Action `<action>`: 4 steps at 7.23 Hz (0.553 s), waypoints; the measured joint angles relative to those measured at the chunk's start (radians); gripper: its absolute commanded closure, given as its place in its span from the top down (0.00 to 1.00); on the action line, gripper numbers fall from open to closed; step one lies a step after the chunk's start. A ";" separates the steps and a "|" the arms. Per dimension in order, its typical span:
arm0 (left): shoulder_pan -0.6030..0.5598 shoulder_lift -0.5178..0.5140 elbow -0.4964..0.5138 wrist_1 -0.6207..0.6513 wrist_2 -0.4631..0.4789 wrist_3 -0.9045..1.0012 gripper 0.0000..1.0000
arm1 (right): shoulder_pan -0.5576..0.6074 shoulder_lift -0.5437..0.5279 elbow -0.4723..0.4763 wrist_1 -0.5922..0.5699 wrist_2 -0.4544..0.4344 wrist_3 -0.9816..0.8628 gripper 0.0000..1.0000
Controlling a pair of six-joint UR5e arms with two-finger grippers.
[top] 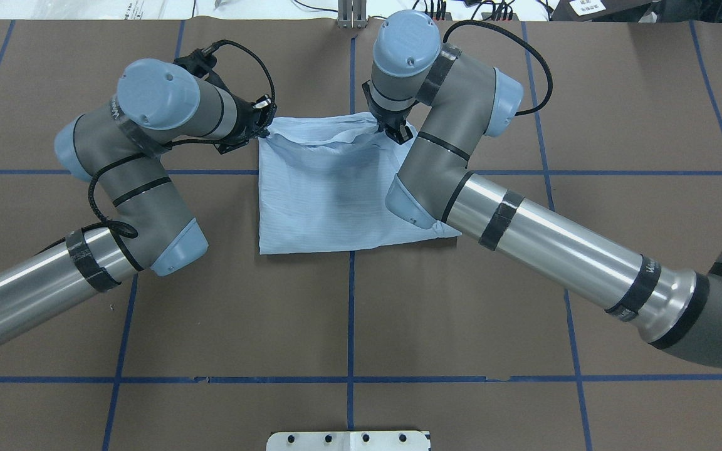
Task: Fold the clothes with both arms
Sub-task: 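Lift the near edge with both grippers and fold it away from the robot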
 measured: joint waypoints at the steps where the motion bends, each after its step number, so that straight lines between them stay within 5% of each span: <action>1: -0.006 -0.013 0.048 -0.034 0.000 0.008 0.00 | 0.006 0.029 -0.064 0.049 0.001 -0.004 0.00; 4: -0.018 -0.035 0.130 -0.081 0.002 0.041 0.00 | 0.015 0.052 -0.144 0.115 -0.001 -0.029 0.00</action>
